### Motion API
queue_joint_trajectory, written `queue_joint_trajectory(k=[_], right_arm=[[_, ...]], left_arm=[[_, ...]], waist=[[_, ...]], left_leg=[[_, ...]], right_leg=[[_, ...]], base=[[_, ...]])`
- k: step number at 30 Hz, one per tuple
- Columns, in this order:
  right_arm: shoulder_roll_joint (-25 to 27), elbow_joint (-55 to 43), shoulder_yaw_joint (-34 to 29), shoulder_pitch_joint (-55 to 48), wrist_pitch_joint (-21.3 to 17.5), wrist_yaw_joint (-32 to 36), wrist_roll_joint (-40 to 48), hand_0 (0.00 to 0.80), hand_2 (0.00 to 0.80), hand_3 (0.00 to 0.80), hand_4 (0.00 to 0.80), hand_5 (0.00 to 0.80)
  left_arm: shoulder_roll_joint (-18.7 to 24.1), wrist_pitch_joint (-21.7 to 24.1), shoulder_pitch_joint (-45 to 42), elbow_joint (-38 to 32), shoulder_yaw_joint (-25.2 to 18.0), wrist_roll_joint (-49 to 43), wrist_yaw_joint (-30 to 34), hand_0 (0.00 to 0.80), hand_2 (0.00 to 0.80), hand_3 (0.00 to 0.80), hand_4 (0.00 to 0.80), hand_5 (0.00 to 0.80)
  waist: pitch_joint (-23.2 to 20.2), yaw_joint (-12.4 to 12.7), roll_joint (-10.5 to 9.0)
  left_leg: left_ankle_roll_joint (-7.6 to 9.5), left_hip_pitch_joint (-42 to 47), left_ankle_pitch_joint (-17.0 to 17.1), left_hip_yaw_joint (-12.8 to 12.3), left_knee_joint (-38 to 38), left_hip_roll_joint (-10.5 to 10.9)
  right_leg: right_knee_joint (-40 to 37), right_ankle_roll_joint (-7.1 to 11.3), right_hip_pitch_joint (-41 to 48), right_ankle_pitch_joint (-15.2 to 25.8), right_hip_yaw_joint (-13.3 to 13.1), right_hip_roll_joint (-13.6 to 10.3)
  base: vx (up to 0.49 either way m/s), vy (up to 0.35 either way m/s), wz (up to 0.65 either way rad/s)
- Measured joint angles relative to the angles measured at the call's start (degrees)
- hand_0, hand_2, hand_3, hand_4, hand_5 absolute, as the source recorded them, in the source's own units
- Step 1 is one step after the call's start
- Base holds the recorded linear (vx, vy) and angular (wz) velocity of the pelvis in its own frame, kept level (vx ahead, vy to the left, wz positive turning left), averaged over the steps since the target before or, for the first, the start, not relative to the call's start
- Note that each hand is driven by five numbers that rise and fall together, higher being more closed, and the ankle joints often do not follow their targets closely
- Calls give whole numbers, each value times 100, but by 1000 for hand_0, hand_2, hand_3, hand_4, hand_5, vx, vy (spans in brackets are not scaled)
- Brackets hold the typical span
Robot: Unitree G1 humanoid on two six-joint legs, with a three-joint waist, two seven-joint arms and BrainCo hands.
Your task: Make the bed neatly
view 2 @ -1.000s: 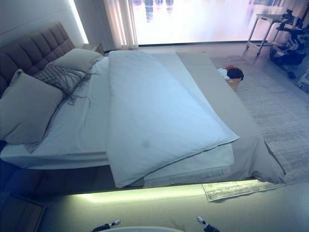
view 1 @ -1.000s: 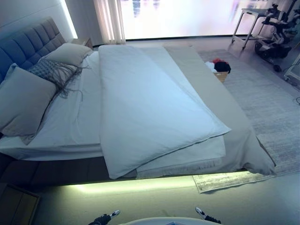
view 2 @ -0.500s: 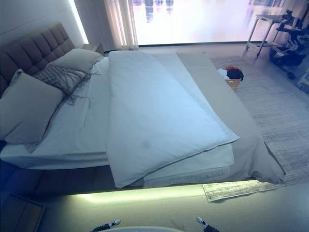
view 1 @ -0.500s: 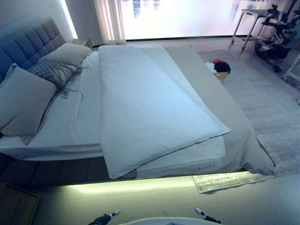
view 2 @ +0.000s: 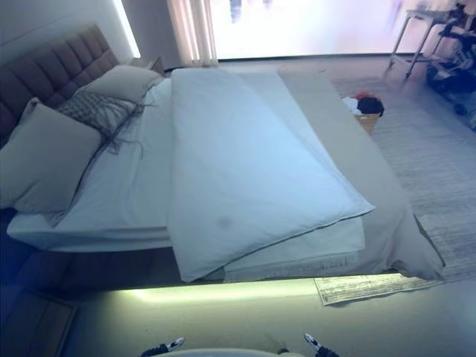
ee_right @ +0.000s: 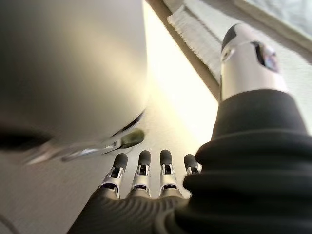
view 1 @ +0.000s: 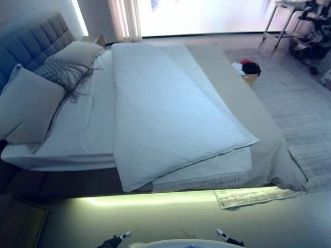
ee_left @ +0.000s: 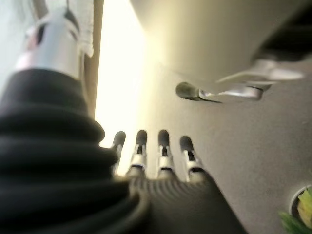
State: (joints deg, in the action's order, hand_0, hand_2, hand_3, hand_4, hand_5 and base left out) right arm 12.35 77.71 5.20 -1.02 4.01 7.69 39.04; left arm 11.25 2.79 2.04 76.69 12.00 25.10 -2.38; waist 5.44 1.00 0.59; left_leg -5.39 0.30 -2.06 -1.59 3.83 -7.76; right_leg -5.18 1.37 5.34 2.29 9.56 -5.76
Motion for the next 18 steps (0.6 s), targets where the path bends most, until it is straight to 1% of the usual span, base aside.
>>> queue_joint_trajectory(k=[1,2,3,4,5,6,7,8,9,10,11,12,13,14,16,18], right_arm=[[-7,78,-13,76,5,1,37,0,0,0,0,0],[23,114,-26,129,2,1,115,0,0,0,0,0],[82,110,-28,172,-19,4,184,0,0,0,0,0],[135,99,-32,199,-45,7,271,0,0,0,0,0],[229,72,-33,207,-63,10,335,0,0,0,0,0],[307,3,-111,193,-83,-4,338,0,0,0,0,0],[398,-9,-190,158,-79,-2,335,0,0,0,0,0],[403,-5,-253,157,-82,2,317,0,0,0,0,0],[242,-7,-255,129,-32,63,196,0,0,0,0,0],[102,-5,-254,105,-21,131,51,0,0,0,0,0],[-28,-34,-260,126,-130,108,-121,0,0,0,0,0],[-35,-20,-254,121,-127,145,-224,0,0,0,0,0],[-35,-12,-236,125,-125,171,-272,0,0,0,0,0],[-21,-12,-194,113,-132,176,-339,0,0,0,0,0],[28,-8,-39,159,-122,180,-399,0,0,0,0,0],[92,-19,67,249,-73,137,-399,0,0,0,0,0]], left_arm=[[5,38,88,44,-73,110,-34,0,0,0,0,0],[0,55,108,52,-167,176,-65,0,0,0,0,0],[-33,74,102,65,-225,197,-96,0,0,0,0,0],[-78,92,67,71,-252,189,-125,0,0,0,0,0],[-126,102,62,70,-254,183,-139,0,0,0,0,0],[-154,105,61,69,-250,133,-134,0,0,0,0,0],[-190,119,46,60,-235,126,-138,0,0,0,0,0],[-187,148,49,55,-225,124,-138,0,0,0,0,0],[-34,175,45,5,-222,129,-146,0,0,0,0,0],[120,169,37,-47,-221,130,-157,0,0,0,0,0],[313,167,28,-97,-234,121,-175,0,0,0,0,0],[413,166,46,-127,-242,107,-182,0,0,0,0,0],[446,170,56,-149,-241,90,-181,0,0,0,0,0],[452,172,116,-163,-238,58,-171,0,0,0,0,0],[407,191,183,-189,-232,46,-144,0,0,0,0,0],[229,175,212,-189,-222,41,-142,0,0,0,0,0]], waist=[[74,1,-49],[118,-5,-23],[164,-9,55],[169,-16,133],[179,-17,210],[182,-26,255],[170,-19,326],[183,-12,312],[190,-3,14],[188,11,-145],[181,23,-280],[171,34,-312],[173,74,-316],[172,160,-318],[175,192,-331],[185,247,-314]], left_leg=[[-101,-189,64,-24,-29,-258],[-221,-312,144,-134,-95,-515],[-308,-309,220,-211,-222,-768],[-379,-291,319,-310,-372,-934],[-373,-276,357,-312,-441,-971],[-362,-194,364,-313,-549,-902],[-330,-70,342,-316,-547,-777],[-700,7,737,-359,-535,-666],[-619,118,610,-593,-517,-379],[-538,165,589,-734,-544,-245],[-512,283,636,-907,-609,-191],[-483,367,613,-967,-647,-197],[-474,410,575,-967,-657,-197],[-460,433,522,-966,-642,-185],[-460,355,464,-908,-580,-142],[-497,155,336,-918,-346,-182]], right_leg=[[1,14,-1,-9,35,-101],[5,62,-5,-38,48,-146],[18,134,15,-71,49,-195],[34,272,42,-94,37,-294],[114,347,25,-129,39,-392],[214,511,-11,-192,-41,-594],[275,626,-27,-180,-134,-711],[296,777,1,-171,-190,-889],[258,738,40,-153,-236,-1235],[284,704,58,-67,-159,-1440],[304,689,54,218,79,-1542],[321,701,39,427,237,-1537],[332,732,36,515,305,-1535],[356,813,6,597,374,-1539],[335,839,-18,610,375,-1538],[321,856,-136,591,374,-1521]], base=[[120,515,36],[181,576,24],[216,556,9],[257,560,-3],[240,464,-12],[224,402,-24],[208,304,-35],[228,257,-48],[218,206,-42],[174,149,-36],[114,106,-29],[71,110,-26],[40,118,-28],[2,121,-16],[-44,159,-2],[1,162,-10]])
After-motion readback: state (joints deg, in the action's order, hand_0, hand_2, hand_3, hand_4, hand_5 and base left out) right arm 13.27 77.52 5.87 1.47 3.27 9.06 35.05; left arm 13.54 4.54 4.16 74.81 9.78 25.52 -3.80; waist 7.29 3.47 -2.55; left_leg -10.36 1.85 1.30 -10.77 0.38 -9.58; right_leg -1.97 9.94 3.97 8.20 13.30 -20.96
